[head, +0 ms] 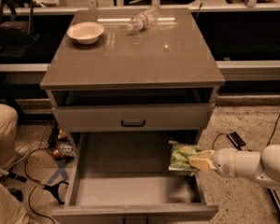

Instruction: Pick green jalapeno chip bag from middle drawer and place on counter

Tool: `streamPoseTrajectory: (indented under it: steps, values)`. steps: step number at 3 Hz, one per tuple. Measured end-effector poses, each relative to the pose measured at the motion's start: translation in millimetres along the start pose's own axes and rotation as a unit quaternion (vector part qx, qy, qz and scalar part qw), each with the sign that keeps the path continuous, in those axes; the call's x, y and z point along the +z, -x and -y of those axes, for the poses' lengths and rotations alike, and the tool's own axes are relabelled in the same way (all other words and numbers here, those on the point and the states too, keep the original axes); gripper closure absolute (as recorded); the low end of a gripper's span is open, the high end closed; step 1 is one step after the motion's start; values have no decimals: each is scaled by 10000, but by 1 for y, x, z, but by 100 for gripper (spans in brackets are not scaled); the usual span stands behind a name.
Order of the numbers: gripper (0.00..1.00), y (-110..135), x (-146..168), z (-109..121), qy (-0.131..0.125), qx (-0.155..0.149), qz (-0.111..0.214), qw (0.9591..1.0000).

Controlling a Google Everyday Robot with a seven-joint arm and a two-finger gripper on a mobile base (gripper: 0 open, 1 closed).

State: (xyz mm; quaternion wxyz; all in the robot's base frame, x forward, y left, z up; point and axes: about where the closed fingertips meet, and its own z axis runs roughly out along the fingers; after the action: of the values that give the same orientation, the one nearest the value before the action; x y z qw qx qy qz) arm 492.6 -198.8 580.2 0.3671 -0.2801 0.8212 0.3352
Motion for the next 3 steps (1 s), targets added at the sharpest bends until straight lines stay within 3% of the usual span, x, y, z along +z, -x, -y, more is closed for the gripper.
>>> streamPoseTrajectory:
  steps: [1, 2, 3]
  values:
    - [100, 0, 2, 0, 7, 0, -6, 10000]
    - [100, 7, -14, 0, 51, -4, 259, 9997]
    - [100, 43, -65, -8, -29, -311, 894, 9955]
